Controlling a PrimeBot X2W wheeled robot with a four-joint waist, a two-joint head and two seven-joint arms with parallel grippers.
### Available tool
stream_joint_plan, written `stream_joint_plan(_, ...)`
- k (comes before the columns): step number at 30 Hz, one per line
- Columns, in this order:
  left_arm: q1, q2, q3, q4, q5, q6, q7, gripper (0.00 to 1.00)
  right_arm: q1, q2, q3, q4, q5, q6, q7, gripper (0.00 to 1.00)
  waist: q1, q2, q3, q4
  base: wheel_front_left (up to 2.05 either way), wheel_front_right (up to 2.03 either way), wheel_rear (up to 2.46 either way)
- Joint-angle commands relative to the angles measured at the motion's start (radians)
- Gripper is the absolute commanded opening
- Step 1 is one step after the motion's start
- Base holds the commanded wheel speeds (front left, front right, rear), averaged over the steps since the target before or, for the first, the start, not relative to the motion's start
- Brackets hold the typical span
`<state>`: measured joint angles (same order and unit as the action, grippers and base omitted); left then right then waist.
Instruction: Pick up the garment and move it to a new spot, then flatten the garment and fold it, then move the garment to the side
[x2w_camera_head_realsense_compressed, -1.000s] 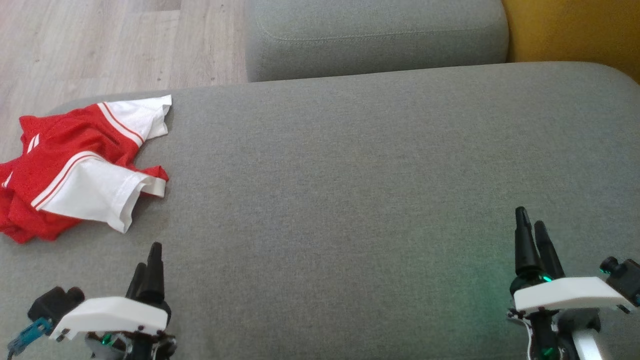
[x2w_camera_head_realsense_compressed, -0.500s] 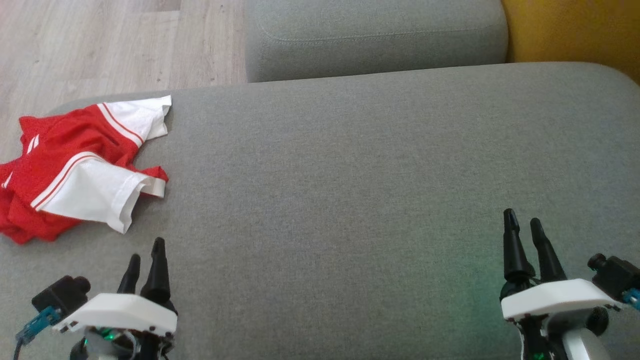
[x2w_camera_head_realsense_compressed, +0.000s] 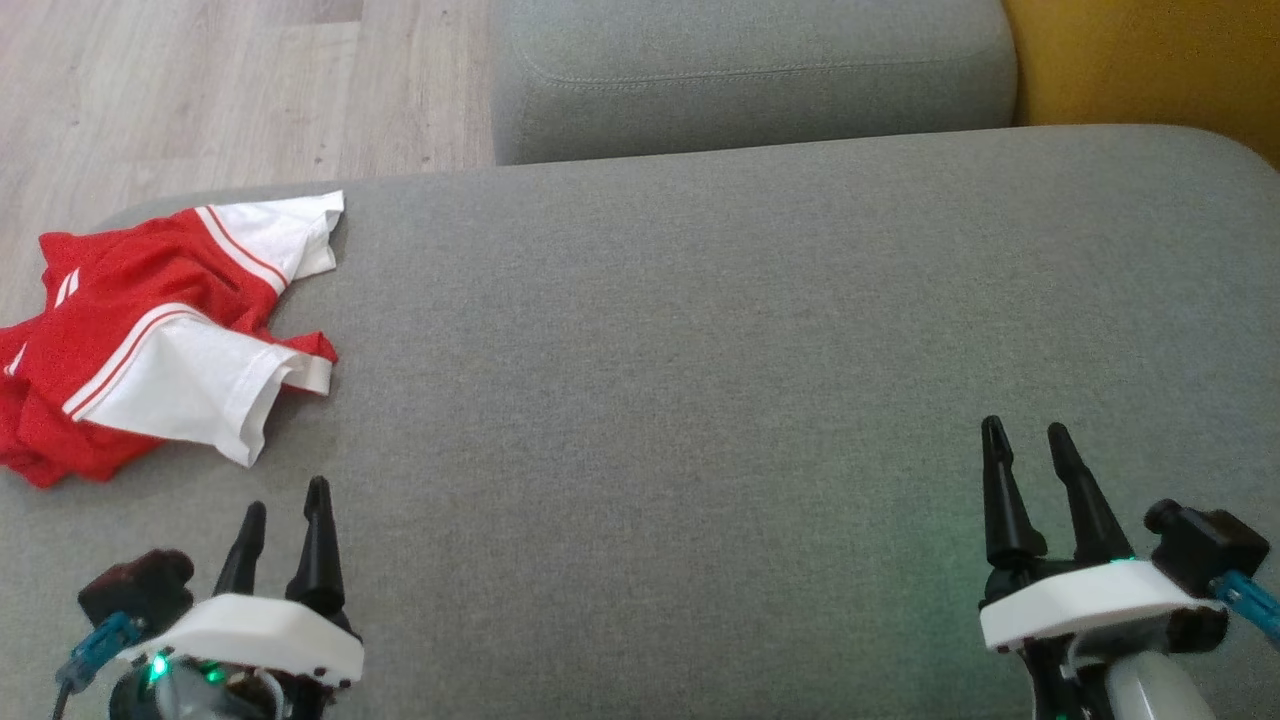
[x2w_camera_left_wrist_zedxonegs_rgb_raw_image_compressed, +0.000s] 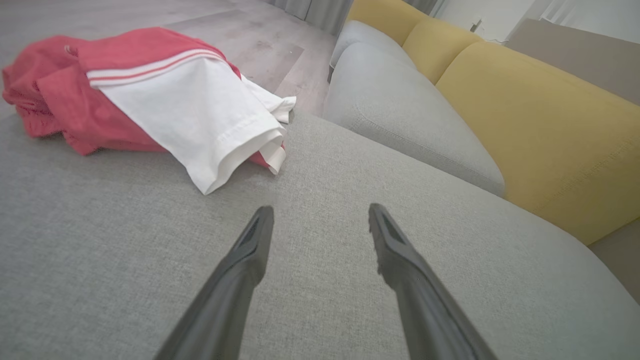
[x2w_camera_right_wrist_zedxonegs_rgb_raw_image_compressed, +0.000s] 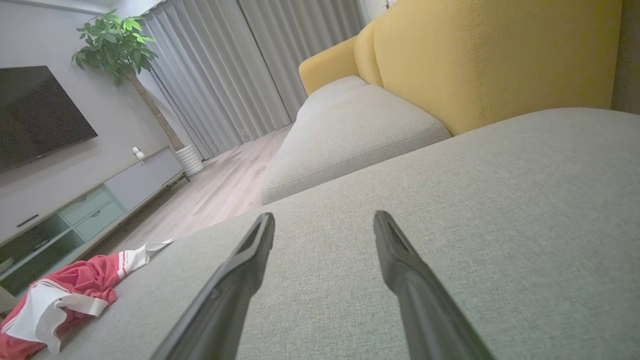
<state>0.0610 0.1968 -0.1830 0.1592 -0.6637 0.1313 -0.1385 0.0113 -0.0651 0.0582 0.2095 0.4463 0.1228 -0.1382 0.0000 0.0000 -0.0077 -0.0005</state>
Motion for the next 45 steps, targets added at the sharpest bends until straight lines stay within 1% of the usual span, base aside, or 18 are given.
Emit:
stream_joint_plan(1, -0.025, 0.030, 0.020, -0.043, 0.033, 0.006, -0.017, 1.00, -0.023, -0.017, 0.022, -0.040, -0.036, 0.006, -0.016, 1.00, 0.0000, 0.0000, 0.000, 0.001, 0.00, 0.00, 0.00)
stream_joint_plan(19, 0.004, 0.051, -0.005, -0.073, 0.239, 0.045, -0.070, 1.00, -0.009, -0.011, 0.018, -0.006, -0.234, 0.007, -0.069, 1.00, 0.0000, 0.0000, -0.003, -0.002, 0.00, 0.00, 0.00)
stream_joint_plan(30, 0.024, 0.058, -0.018, -0.082, 0.348, 0.059, -0.102, 1.00, 0.002, -0.001, 0.004, 0.008, -0.352, 0.007, -0.102, 1.00, 0.0000, 0.0000, -0.006, -0.008, 0.00, 0.00, 0.00)
stream_joint_plan(35, 0.027, 0.062, -0.025, -0.085, 0.390, 0.065, -0.113, 1.00, 0.002, 0.001, 0.001, 0.012, -0.386, 0.008, -0.114, 1.00, 0.0000, 0.0000, -0.007, -0.009, 0.00, 0.00, 0.00)
stream_joint_plan(37, 0.030, 0.065, -0.031, -0.087, 0.422, 0.070, -0.122, 1.00, 0.003, 0.002, 0.000, 0.014, -0.418, 0.008, -0.123, 1.00, 0.0000, 0.0000, -0.008, -0.009, 0.00, 0.00, 0.00)
stream_joint_plan(45, 0.035, 0.060, -0.025, -0.065, 0.405, 0.065, -0.123, 1.00, 0.003, 0.007, -0.014, 0.024, -0.397, 0.008, -0.124, 1.00, 0.0000, 0.0000, -0.008, -0.009, 0.00, 0.00, 0.00)
